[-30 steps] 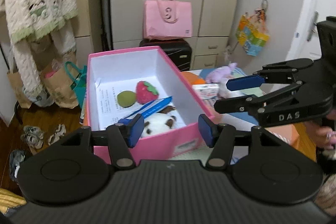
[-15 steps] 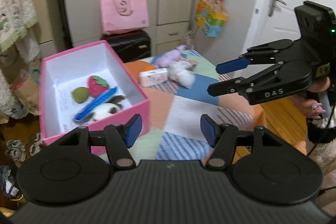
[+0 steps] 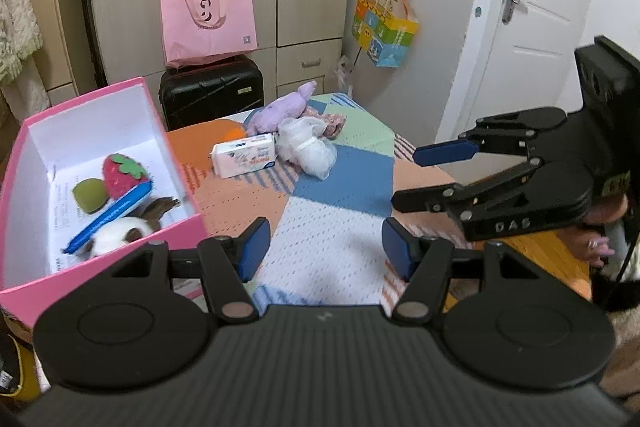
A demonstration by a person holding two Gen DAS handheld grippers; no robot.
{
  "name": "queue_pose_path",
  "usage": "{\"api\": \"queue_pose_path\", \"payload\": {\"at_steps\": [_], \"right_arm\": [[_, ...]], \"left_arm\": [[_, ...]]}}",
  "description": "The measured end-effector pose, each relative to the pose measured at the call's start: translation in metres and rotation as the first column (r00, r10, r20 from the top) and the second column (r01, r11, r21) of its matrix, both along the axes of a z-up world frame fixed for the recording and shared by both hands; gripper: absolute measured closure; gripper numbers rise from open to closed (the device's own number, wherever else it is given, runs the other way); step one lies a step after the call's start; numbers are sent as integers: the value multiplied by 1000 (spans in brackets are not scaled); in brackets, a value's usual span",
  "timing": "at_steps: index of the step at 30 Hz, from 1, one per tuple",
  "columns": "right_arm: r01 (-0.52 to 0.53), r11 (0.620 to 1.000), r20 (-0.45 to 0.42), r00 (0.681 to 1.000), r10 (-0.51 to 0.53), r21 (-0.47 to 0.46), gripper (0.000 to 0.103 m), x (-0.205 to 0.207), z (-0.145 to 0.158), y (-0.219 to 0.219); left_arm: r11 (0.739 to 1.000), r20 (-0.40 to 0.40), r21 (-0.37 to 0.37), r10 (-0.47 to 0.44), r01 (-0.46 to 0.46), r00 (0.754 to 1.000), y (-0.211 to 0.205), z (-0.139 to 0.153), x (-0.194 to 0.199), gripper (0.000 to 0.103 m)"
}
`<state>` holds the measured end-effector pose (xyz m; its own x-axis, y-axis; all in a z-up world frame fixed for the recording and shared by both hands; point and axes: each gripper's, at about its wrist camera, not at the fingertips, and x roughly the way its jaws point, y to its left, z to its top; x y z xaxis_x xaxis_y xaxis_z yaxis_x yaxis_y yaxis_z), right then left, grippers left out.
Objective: Organize soft objects
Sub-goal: 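Move both tools back to the white mesh puff and white tissue pack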
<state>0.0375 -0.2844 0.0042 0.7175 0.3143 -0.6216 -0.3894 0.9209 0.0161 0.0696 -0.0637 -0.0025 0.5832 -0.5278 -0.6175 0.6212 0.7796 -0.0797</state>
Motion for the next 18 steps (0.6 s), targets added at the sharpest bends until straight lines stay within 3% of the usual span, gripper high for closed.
{"api": "queue_pose_path", "payload": {"at_steps": [10, 18], "right_arm": [[26, 999, 71, 997, -24, -38, 44, 41, -41, -26], [-57, 994, 90, 994, 66, -97, 44, 92, -65, -24]], "left_arm": [[987, 33, -32, 158, -157, 987, -45, -32, 47, 42], [953, 55, -64, 299, -296, 953, -72, -52, 101, 38]]}}
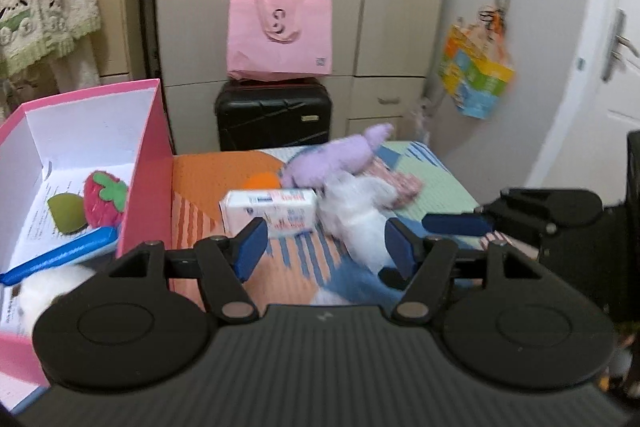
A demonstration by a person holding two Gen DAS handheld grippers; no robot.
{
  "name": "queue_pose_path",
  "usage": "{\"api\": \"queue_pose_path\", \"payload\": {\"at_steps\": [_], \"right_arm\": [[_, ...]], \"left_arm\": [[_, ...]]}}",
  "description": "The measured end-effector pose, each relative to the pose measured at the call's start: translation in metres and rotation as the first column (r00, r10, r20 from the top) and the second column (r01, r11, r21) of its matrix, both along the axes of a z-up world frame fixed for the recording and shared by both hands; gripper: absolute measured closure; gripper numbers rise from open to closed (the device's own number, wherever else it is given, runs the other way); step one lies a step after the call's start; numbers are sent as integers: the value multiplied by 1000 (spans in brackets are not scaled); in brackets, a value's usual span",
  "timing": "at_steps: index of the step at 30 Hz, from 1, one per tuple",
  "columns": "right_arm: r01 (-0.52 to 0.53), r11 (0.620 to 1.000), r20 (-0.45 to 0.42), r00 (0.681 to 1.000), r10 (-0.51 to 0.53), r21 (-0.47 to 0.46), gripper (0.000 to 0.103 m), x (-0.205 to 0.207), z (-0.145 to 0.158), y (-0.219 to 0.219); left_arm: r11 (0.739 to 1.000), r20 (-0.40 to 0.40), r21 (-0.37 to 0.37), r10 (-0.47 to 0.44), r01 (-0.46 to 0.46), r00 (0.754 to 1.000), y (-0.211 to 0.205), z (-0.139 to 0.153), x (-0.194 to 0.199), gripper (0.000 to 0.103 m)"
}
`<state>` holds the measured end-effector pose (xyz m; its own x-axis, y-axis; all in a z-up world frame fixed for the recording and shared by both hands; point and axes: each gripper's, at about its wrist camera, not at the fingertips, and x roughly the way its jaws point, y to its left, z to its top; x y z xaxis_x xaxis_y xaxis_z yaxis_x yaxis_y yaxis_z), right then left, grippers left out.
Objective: Organize soft objects
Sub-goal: 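Move both tools back to the white mesh puff and white tissue pack, then grasp the white mesh bath puff with the right tool while the left tool grasps the white tissue pack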
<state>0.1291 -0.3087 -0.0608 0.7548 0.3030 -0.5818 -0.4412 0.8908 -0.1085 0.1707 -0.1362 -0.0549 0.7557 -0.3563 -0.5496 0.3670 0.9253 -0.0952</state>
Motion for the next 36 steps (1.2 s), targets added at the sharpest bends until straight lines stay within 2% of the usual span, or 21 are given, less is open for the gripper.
{"api": "queue_pose_path", "payload": {"at_steps": [3, 5, 8, 12, 16, 19, 21, 23, 26, 30, 33, 36], "right_arm": [[-10, 1000, -8, 1000, 10, 8, 44, 20, -9, -2], [-13, 1000, -9, 1000, 13, 12, 43, 32, -14, -3], [-30, 999, -9, 1000, 30, 13, 35, 46, -21, -3], [-55, 998, -27, 998, 56, 28, 33, 60, -31, -3], [-84, 996, -47, 995, 85, 35, 31, 62, -38, 0], [-77, 997, -29, 997, 78, 18, 31, 61, -39, 4], [-60, 998, -21, 998, 60, 21, 33, 61, -38, 2], [-46, 999, -31, 998, 47, 27, 52, 60, -37, 0], [-32, 998, -36, 999, 34, 54, 63, 54, -33, -7], [-15, 995, -42, 999, 19, 97, 64, 46, -28, -17], [-13, 995, -42, 999, 17, 96, 64, 44, -28, -18], [-1, 994, -50, 999, 6, 109, 63, 46, -30, -19]], "left_arm": [[999, -15, 5, 32, -32, 999, -8, -10, 20, 38], [998, -9, 33, 54, -53, 999, -14, -17, 30, 38], [996, -2, 59, 72, -72, 997, -20, -26, 43, 37], [993, 8, 54, 103, -103, 995, -22, -32, 52, 31], [990, 26, 51, 131, -132, 991, -19, -34, 55, 31], [988, 38, 46, 149, -150, 988, -17, -35, 58, 31], [987, 27, 47, 151, -152, 988, -17, -36, 61, 30], [988, 17, 45, 150, -150, 989, -16, -38, 63, 30], [986, 26, 61, 151, -153, 988, -18, -41, 64, 30], [982, 59, 100, 152, -158, 987, -24, -46, 65, 23], [977, 83, 133, 156, -166, 984, -29, -49, 67, 19], [973, 91, 155, 160, -172, 983, -31, -52, 68, 18]]}}
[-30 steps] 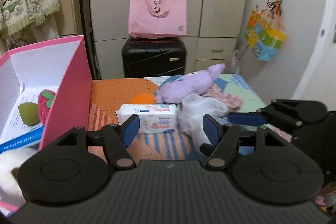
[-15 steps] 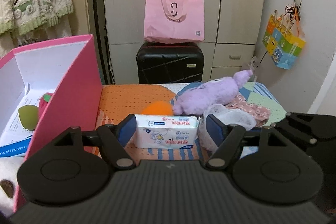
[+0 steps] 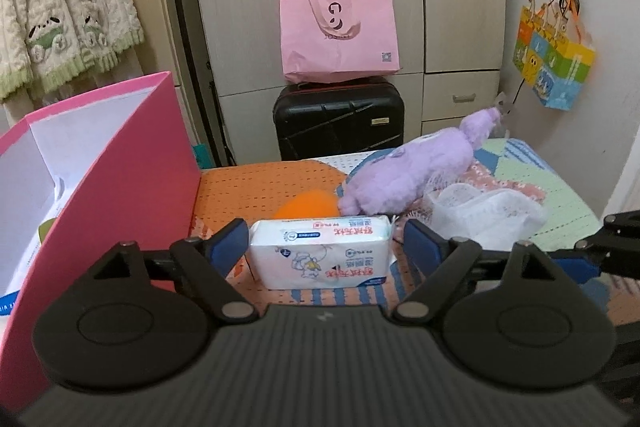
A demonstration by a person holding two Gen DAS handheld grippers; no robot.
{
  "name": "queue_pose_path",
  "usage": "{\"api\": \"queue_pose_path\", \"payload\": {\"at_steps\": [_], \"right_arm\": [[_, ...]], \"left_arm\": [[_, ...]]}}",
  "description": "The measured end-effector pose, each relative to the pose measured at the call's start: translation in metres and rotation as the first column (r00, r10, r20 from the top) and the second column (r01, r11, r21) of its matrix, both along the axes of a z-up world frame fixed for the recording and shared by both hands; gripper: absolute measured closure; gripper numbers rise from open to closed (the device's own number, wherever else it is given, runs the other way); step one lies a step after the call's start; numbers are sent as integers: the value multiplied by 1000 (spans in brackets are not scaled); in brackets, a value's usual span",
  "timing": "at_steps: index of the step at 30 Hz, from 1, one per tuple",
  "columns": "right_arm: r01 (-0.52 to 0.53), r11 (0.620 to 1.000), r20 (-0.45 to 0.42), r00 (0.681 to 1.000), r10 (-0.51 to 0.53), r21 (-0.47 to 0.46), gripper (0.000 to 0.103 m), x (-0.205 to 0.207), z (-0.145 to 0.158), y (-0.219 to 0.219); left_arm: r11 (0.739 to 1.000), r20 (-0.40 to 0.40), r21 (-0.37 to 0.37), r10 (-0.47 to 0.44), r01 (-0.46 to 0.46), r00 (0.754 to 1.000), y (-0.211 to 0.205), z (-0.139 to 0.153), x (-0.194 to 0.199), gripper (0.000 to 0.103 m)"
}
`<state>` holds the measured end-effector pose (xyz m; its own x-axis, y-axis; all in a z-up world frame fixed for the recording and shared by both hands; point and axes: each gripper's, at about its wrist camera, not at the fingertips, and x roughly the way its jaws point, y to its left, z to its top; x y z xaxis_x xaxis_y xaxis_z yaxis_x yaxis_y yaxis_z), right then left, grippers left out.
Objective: Organize soft objects
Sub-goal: 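Grasp the white mesh bath puff with the right tool while the left tool grasps the white tissue pack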
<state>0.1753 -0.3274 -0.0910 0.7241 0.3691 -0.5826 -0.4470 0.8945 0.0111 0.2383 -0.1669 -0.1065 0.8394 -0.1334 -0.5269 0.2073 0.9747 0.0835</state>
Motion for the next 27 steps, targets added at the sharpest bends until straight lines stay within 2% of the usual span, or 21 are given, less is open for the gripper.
{"api": "queue_pose_path", "payload": {"at_steps": [4, 10, 15, 18, 21, 23, 27], "right_arm": [[20, 999, -28, 999, -19, 31, 61, 6, -6, -3], [41, 997, -38, 999, -38, 63, 61, 6, -10, -8], [45, 998, -38, 998, -43, 53, 61, 7, -14, -7], [42, 998, -33, 999, -40, 50, 61, 5, -13, -6], [41, 998, -30, 999, -39, 54, 58, 4, -13, -6], [48, 997, -25, 999, -46, 55, 46, 3, -12, -6], [65, 996, -3, 998, -65, 55, 42, 4, -8, -5]], "left_arm": [[1000, -5, 23, 14, -14, 1000, -3, -3, 4, 13], [999, -79, 0, 47, -47, 996, -2, -8, 18, 12], [998, -86, 1, 58, -58, 995, -1, -11, 19, 13], [998, -101, 14, 57, -55, 993, -1, -12, 19, 22], [999, -97, 24, 49, -47, 994, 0, -13, 17, 25], [999, -94, 23, 42, -40, 995, 1, -12, 17, 27], [999, -92, 25, 32, -30, 995, 3, -12, 14, 31]]}}
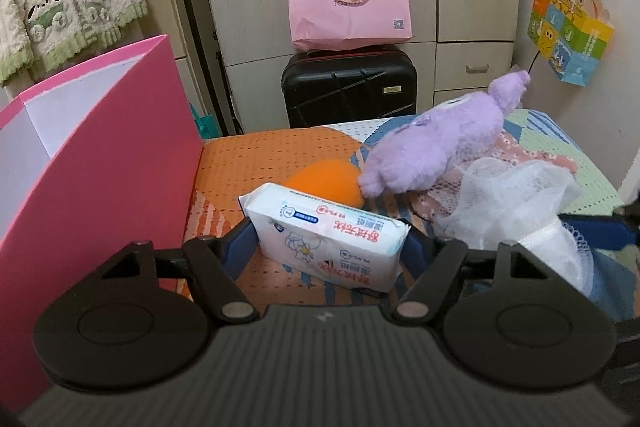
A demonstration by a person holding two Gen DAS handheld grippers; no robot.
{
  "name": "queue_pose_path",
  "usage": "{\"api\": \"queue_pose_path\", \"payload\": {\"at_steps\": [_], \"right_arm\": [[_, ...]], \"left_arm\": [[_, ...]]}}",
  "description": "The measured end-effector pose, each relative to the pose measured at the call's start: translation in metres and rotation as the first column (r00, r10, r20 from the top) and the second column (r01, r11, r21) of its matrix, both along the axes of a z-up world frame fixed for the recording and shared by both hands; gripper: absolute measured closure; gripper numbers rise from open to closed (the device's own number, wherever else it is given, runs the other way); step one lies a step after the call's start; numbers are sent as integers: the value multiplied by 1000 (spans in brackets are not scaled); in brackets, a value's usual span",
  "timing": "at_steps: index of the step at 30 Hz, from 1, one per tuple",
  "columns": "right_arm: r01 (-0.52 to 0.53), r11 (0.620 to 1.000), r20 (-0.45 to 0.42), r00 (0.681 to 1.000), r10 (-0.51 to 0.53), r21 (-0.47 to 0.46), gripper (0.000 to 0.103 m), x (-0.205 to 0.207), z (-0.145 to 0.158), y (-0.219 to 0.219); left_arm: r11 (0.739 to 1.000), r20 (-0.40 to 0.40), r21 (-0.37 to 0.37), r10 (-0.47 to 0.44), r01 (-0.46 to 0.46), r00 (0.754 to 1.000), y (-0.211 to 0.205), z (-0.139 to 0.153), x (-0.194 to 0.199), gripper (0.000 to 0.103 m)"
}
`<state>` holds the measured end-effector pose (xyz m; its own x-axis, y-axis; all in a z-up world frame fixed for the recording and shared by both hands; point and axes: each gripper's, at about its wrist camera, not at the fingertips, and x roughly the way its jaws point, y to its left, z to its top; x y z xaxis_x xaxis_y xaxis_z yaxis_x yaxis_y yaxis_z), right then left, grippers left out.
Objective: Organize soft objects
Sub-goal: 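Grasp the white mesh bath puff with the right tool while the left tool grasps the white tissue pack, then carry the tissue pack and mesh puff with both tools over the pink box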
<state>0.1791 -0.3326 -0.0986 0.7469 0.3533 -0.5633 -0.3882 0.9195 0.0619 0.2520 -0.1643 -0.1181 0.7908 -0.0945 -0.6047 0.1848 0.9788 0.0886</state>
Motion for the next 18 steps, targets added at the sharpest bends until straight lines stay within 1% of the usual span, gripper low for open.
{"api": "queue_pose_path", "payload": {"at_steps": [3, 4, 5, 6, 8, 14, 18], "right_arm": [[7, 1000, 0, 1000, -7, 0, 42, 4, 0, 3], [12, 1000, 1, 1000, -12, -5, 43, 5, 0, 5], [10, 1000, 3, 1000, -10, -9, 57, 5, -1, 6], [-2, 1000, 8, 1000, 2, -13, 64, 4, -1, 7], [-13, 1000, 20, 1000, 14, -24, 67, -2, 2, 9], [18, 1000, 14, 1000, -17, -3, 69, -20, 8, 11], [57, 998, 1, 998, -57, 31, 68, -35, 11, 11]], "left_arm": [[1000, -1, -10, -3, 3, 1000, 2, 1, -4, 31], [1000, -2, -15, -6, 6, 1000, 3, 2, -5, 31], [1000, -3, -17, -12, 12, 1000, 4, 3, -5, 31], [1000, -3, -17, -18, 17, 1000, 4, 3, -7, 31], [999, -1, -22, -29, 29, 1000, 4, 4, -12, 31], [997, 6, -48, -55, 56, 998, 6, 6, -31, 32], [995, 9, -59, -84, 84, 996, 10, 8, -49, 32]]}}
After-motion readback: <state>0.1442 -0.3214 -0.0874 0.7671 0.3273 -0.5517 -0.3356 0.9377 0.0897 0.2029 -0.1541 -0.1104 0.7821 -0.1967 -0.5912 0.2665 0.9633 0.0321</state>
